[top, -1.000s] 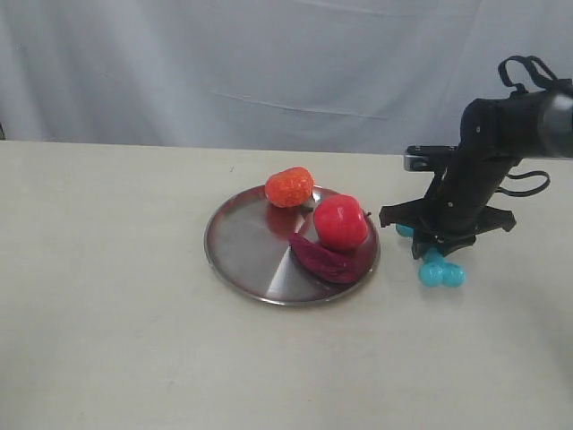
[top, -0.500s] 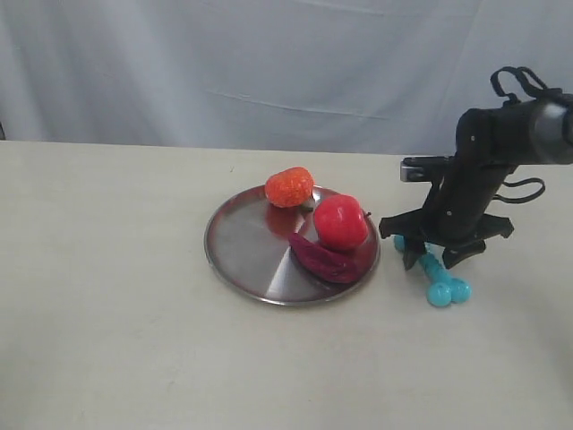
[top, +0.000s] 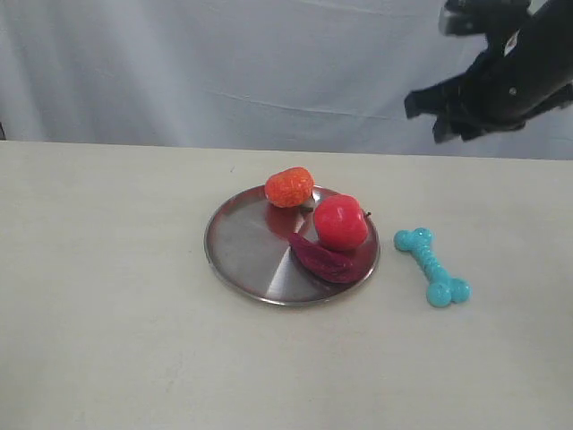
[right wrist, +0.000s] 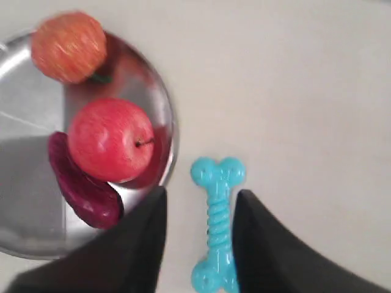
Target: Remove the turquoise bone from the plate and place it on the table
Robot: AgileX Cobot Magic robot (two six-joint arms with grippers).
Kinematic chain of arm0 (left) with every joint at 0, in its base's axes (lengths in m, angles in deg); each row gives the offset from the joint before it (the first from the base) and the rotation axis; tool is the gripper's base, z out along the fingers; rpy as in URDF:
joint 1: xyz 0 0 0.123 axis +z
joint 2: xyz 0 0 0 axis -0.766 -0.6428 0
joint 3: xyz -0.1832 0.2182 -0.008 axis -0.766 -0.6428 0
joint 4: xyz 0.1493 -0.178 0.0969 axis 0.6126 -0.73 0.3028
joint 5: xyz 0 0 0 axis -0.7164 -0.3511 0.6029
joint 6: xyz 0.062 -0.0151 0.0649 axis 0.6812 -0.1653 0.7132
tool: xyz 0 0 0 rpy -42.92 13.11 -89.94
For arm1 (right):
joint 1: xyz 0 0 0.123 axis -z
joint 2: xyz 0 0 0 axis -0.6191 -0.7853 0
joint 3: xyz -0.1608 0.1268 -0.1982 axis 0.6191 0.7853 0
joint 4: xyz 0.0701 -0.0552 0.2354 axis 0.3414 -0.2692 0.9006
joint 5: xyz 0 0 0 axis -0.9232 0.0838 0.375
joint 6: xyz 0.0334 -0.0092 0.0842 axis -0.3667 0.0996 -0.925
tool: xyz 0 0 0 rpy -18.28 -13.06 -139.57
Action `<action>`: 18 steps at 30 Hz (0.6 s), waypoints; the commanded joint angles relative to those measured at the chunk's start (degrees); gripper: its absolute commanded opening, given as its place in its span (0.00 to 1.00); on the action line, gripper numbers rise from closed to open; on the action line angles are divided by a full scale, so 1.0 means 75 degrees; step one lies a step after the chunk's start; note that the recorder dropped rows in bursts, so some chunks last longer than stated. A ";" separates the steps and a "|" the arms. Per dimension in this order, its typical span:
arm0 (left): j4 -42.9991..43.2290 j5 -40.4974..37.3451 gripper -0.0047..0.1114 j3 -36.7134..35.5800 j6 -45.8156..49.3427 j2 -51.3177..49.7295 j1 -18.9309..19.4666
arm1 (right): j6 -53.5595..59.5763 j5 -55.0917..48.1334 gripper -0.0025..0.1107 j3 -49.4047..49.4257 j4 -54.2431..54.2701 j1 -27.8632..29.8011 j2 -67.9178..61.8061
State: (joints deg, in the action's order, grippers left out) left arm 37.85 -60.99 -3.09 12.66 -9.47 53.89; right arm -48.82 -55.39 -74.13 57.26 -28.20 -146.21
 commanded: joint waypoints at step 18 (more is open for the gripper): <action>-0.0011 0.0041 0.04 -0.0019 -0.0032 0.0010 -0.0059 | 0.0126 0.1927 0.02 0.1721 -0.0769 -0.0404 0.6789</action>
State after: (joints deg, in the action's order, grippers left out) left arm 37.85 -60.99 -3.09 12.66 -9.47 53.89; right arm -48.59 -44.52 -63.98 52.25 -31.15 -102.02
